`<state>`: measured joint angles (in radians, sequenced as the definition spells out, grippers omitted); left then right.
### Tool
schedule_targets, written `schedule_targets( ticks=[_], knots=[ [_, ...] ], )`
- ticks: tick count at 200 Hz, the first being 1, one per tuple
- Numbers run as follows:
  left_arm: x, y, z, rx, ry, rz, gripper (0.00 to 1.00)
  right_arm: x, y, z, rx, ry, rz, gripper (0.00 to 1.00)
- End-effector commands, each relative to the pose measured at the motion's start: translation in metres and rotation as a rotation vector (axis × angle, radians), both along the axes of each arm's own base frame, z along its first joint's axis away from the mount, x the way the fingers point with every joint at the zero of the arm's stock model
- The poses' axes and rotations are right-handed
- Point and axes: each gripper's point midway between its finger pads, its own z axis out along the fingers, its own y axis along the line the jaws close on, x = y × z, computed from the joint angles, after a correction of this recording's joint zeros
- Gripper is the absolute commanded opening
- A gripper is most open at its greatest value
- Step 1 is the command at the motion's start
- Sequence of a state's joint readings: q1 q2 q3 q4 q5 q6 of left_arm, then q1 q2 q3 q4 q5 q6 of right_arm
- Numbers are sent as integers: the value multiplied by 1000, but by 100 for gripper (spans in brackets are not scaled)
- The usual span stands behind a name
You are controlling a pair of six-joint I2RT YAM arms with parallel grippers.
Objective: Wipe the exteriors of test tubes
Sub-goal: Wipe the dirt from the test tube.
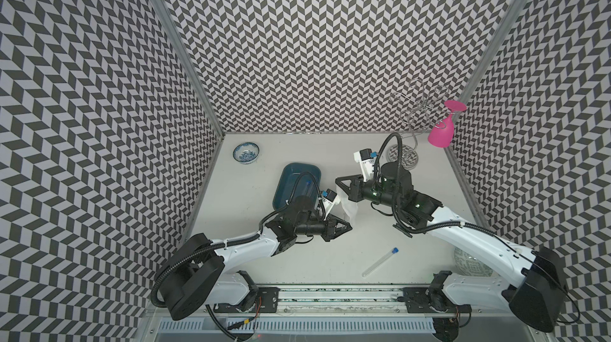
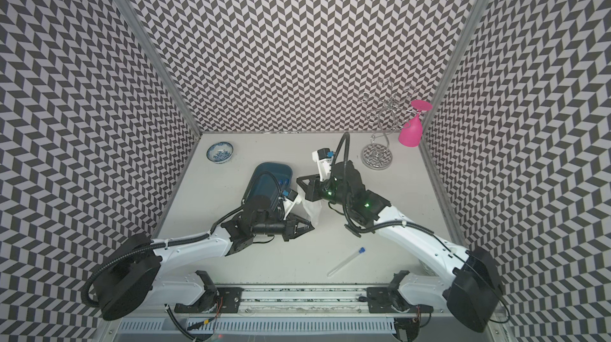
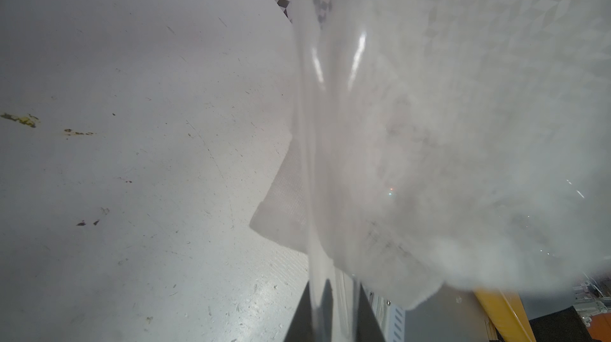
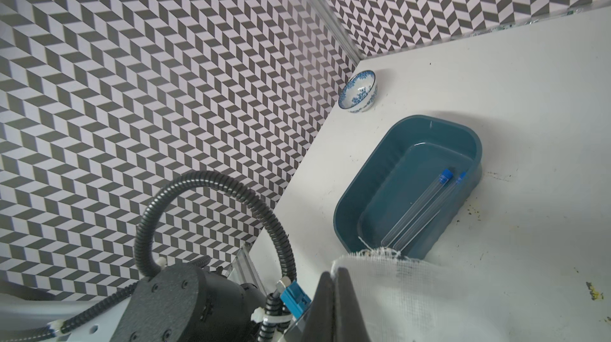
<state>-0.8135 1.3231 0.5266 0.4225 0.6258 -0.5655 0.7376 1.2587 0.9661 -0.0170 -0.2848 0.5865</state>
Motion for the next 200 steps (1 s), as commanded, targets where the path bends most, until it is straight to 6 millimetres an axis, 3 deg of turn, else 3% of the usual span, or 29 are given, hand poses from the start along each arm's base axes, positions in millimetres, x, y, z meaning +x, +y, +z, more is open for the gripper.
schedule_targets(
  ticks=[1, 17, 37, 82, 129, 151, 165, 200],
  knots=[
    [-2, -6, 7, -23, -36, -26, 11, 6, 9, 14, 11, -35, 11, 0],
    [-2, -6, 7, -24, -38, -24, 11, 7, 11, 10, -17, -21, 17, 3],
    [-1, -6, 7, -27, -37, -21, 11, 8, 10, 15, -24, -28, 9, 16],
    [-2, -6, 4, -46, -7, -13, 11, 9, -4, 43, -17, -97, -46, 35],
    [1, -5, 2, -51, 5, -1, 11, 0, -24, 82, 13, -163, -96, 44],
    [2, -5, 4, -57, 1, 0, 11, -6, -46, 71, 2, -134, -166, 48],
    [2, -4, 6, -60, -4, 4, 11, -13, -56, 51, 22, -87, -193, 49],
    [3, -2, 7, -63, -11, 10, 11, -34, -54, 7, 111, 31, -144, 58]
  ],
)
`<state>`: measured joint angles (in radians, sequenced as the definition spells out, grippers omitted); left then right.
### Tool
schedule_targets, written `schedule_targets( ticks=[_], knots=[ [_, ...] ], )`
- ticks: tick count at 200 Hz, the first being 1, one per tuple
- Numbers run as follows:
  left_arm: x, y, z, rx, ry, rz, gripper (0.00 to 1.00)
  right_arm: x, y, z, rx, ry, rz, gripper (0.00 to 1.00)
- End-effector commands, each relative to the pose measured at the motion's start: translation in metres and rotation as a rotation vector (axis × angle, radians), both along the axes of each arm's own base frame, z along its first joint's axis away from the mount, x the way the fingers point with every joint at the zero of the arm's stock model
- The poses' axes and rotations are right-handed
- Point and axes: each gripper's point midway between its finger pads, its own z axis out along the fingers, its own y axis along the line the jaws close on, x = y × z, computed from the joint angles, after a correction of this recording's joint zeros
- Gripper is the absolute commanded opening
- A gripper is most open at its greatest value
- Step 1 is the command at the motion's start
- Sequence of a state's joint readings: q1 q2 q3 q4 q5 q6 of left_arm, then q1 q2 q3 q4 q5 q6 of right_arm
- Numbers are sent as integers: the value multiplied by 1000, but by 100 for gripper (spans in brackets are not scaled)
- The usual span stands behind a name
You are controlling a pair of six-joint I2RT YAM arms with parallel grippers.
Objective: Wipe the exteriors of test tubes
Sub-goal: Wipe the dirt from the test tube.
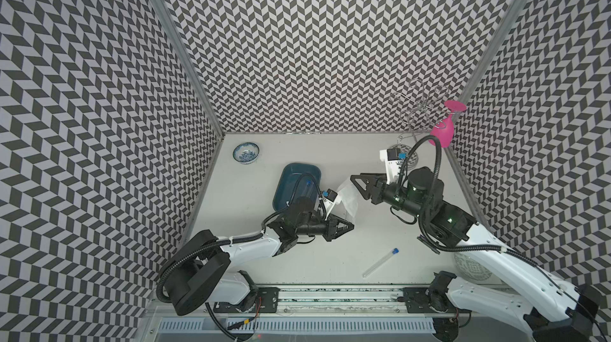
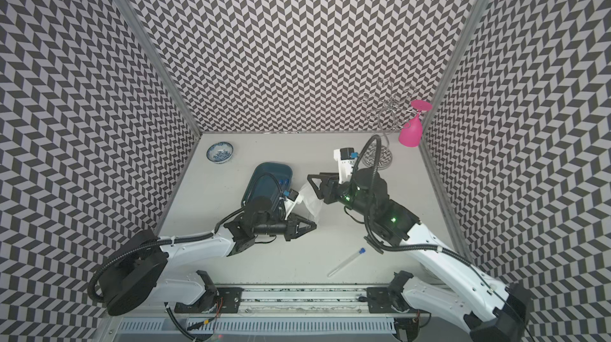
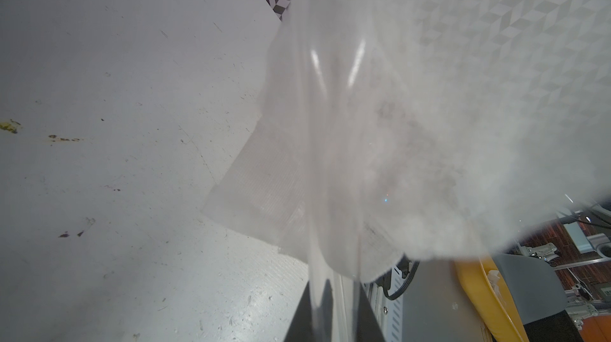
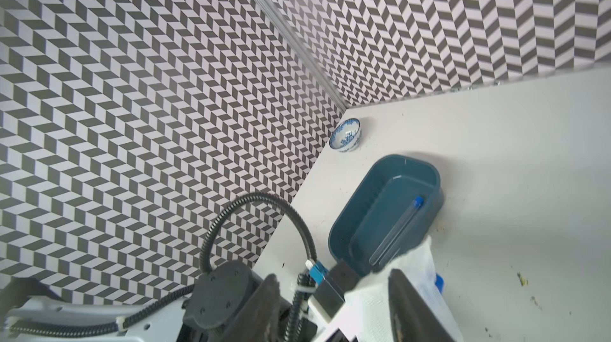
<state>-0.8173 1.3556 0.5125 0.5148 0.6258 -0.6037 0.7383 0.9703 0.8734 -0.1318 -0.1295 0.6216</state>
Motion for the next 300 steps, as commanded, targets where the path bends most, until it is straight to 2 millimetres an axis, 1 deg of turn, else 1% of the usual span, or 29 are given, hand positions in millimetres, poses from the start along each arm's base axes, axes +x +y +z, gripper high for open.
schedule_targets(
  ticks=[1, 19, 25, 44, 72, 95, 135, 158, 171, 187, 210, 236, 253, 270, 278, 287, 300],
  knots=[
    [1, 3, 6, -26, -15, 4, 11, -7, 6, -27, 76, 87, 20, 58],
    [-1, 3, 6, -30, -12, 0, 11, -11, 8, -41, 116, 121, 35, 59],
    [-1, 4, 6, -31, -13, -1, 11, -11, 9, -42, 124, 125, 36, 59],
    [-2, 5, 7, -32, -15, -1, 11, -9, 12, -41, 136, 112, 45, 59],
    [-3, 6, 8, -34, -18, -1, 11, 0, 17, -39, 141, 96, 35, 58],
    [-4, 6, 10, -39, -22, -2, 11, 6, 26, -42, 137, 96, 46, 53],
    [-5, 5, 14, -48, -31, -10, 11, 31, 22, -52, 22, 78, -56, 41],
    [-5, 5, 17, -57, -36, -14, 11, 38, 23, -53, -18, 55, -67, 33],
    [-4, 5, 19, -65, -37, -12, 11, 37, 26, -59, -35, 63, -49, 29],
    [-1, 6, 23, -78, -35, -2, 11, 31, 31, -71, -43, 86, -13, 28],
    [3, 9, 27, -95, -29, 12, 11, 14, 34, -94, -42, 124, 19, 26],
    [9, 12, 30, -106, -26, 28, 11, -4, 32, -118, -40, 171, 33, 26],
    [11, 13, 31, -111, -26, 34, 11, -13, 30, -128, -27, 196, 37, 26],
    [12, 13, 30, -110, -24, 37, 11, -14, 28, -129, -16, 192, 28, 25],
    [12, 13, 30, -111, -22, 36, 11, -11, 28, -126, -16, 181, 20, 25],
    [11, 13, 30, -111, -20, 31, 11, -7, 29, -119, -19, 158, 14, 25],
    [10, 13, 28, -108, -15, 25, 11, 3, 31, -104, -18, 115, -10, 25]
  ],
)
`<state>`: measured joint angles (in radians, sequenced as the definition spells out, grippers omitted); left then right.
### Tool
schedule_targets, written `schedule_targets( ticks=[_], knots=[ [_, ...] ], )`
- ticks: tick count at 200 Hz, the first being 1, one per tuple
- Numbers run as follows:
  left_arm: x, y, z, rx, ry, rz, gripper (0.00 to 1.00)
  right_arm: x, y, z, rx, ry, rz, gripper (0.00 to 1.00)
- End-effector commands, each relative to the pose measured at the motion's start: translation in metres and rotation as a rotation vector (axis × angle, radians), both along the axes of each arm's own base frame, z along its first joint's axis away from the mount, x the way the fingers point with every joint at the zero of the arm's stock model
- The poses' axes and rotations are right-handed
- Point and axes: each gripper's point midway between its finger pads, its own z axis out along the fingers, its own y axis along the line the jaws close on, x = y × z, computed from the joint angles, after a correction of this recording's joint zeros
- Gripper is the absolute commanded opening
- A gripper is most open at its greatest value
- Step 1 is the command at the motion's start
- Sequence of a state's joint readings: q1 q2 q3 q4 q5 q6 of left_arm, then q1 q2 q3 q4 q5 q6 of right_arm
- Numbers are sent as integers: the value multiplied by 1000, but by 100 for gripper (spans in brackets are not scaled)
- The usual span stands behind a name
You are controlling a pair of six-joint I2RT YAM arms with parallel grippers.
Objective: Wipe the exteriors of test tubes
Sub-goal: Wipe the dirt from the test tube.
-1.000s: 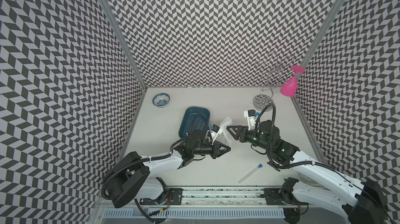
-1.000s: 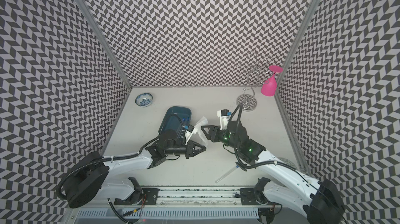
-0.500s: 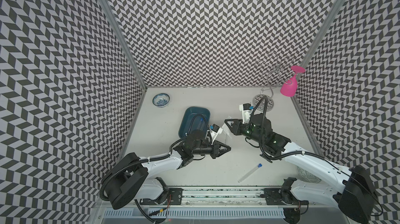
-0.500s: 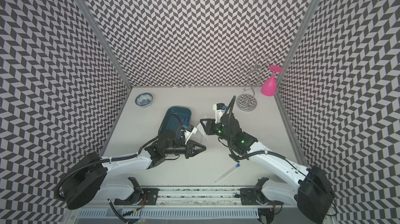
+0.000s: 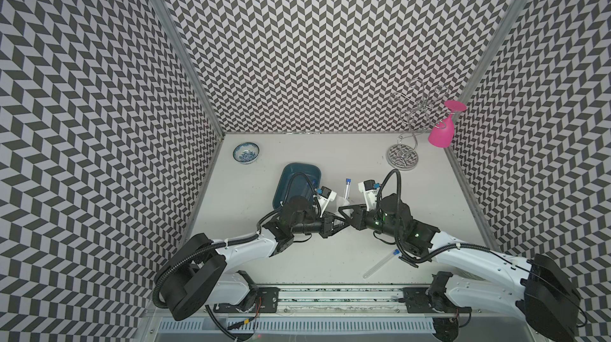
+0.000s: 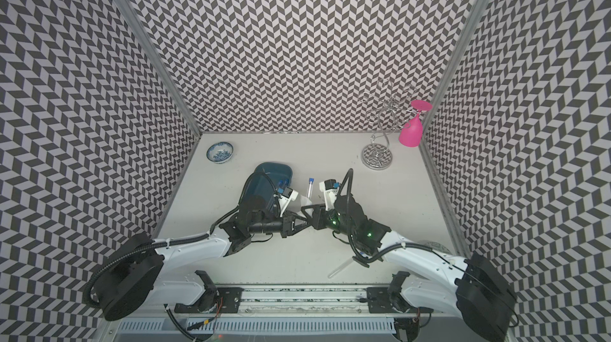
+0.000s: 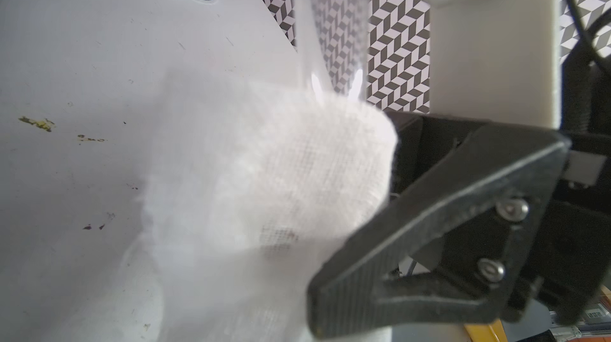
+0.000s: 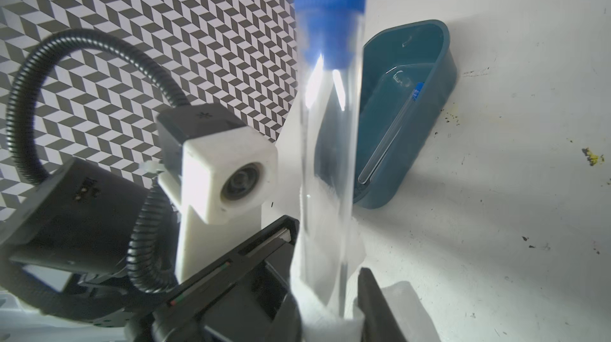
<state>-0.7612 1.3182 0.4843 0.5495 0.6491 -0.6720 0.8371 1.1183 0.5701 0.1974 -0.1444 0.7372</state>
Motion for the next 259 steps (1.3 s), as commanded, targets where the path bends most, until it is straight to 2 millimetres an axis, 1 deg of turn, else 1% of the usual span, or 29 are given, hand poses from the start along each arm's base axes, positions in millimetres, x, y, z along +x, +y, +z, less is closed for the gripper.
schedule_targets(
  ticks=[1, 31, 49, 62, 77, 96, 111, 137, 159, 177, 189, 201, 236, 259],
  knots=[
    [-1, -1, 18, -63, -55, -22, 11, 22, -6, 19, -7, -68, -91, 25],
    [-3, 1, 18, -67, -55, -24, 11, 46, -2, 57, -9, -191, -114, 25],
    [-5, 1, 21, -74, -56, -28, 11, 59, -3, 69, 2, -216, -104, 25],
    [-6, 2, 23, -82, -56, -29, 12, 64, -2, 72, 7, -224, -93, 25],
    [-5, 2, 25, -90, -59, -27, 12, 64, 3, 65, -14, -224, -57, 25],
    [-5, 4, 28, -95, -62, -20, 12, 55, 12, 44, -53, -177, 25, 25],
    [-3, 5, 29, -99, -62, -15, 12, 44, 17, 27, -55, -139, 60, 25],
    [-1, 6, 29, -98, -58, -10, 12, 18, 22, 2, -57, -92, 98, 25],
    [1, 7, 27, -93, -54, -1, 12, 2, 22, -10, -23, -53, 109, 25],
    [1, 8, 26, -91, -51, 2, 12, 3, 19, -14, -13, -47, 94, 24],
    [1, 9, 25, -92, -49, 4, 12, 8, 20, -10, -20, -56, 78, 24],
    [0, 10, 25, -92, -50, 4, 12, 18, 21, -1, -28, -73, 52, 23],
    [-3, 11, 25, -91, -51, 0, 12, 54, 24, 39, -9, -162, 53, 23],
    [-5, 11, 26, -91, -56, -11, 12, 74, 21, 56, -10, -195, 59, 23]
  ],
)
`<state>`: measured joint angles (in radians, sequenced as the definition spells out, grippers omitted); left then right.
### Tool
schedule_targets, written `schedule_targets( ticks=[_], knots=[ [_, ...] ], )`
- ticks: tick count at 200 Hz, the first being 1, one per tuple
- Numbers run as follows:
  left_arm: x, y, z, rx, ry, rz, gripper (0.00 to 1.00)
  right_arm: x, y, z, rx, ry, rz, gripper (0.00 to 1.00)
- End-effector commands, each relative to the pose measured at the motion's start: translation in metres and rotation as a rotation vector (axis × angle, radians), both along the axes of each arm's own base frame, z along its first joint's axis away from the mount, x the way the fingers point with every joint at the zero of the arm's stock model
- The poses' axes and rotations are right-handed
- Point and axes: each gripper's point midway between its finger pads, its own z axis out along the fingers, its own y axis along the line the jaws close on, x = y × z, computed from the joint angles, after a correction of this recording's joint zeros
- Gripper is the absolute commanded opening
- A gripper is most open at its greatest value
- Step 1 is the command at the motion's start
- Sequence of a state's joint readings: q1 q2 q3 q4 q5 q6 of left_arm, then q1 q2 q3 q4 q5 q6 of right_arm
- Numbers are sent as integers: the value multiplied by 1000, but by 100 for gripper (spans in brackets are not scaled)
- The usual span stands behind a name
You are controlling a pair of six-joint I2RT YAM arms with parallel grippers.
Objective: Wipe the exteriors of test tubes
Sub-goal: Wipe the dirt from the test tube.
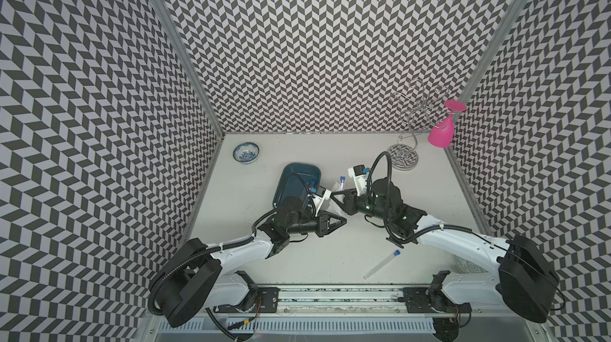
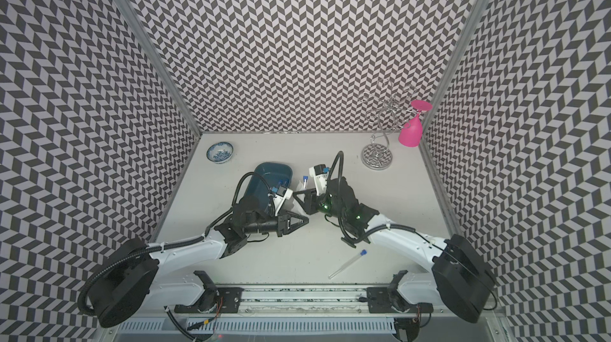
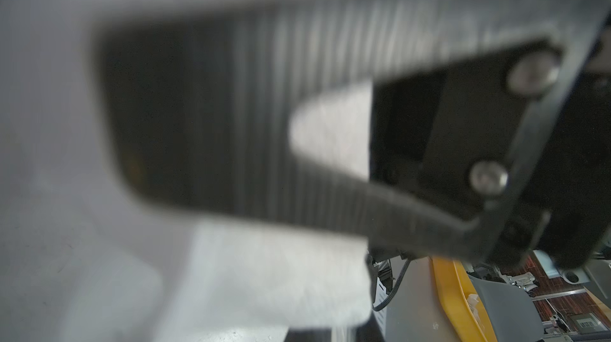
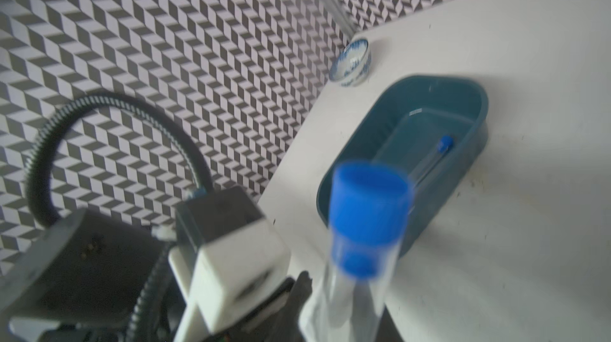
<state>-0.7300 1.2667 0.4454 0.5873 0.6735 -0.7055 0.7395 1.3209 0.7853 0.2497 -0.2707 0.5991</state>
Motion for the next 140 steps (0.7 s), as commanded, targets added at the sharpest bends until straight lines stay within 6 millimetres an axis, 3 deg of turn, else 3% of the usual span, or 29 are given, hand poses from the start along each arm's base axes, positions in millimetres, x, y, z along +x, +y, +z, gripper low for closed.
schedule_targets(
  ticks=[1, 21, 42, 84, 111, 140],
  knots=[
    [-4, 0, 17, -48, -58, -26, 12, 23, -5, 18, -11, -67, -7, 23],
    [-5, 1, 18, -49, -60, -22, 12, 25, -4, 22, -12, -79, 19, 23],
    [-4, 2, 19, -49, -65, -14, 12, 14, -2, 10, -6, -47, 64, 23],
    [-1, 2, 22, -49, -71, -2, 12, -26, -2, -29, 16, 50, 90, 23],
    [2, 3, 20, -40, -73, 7, 12, -49, 1, -42, 35, 85, 110, 23],
    [2, 4, 17, -20, -75, 6, 12, -40, 6, -38, -6, 58, 111, 23]
  ],
)
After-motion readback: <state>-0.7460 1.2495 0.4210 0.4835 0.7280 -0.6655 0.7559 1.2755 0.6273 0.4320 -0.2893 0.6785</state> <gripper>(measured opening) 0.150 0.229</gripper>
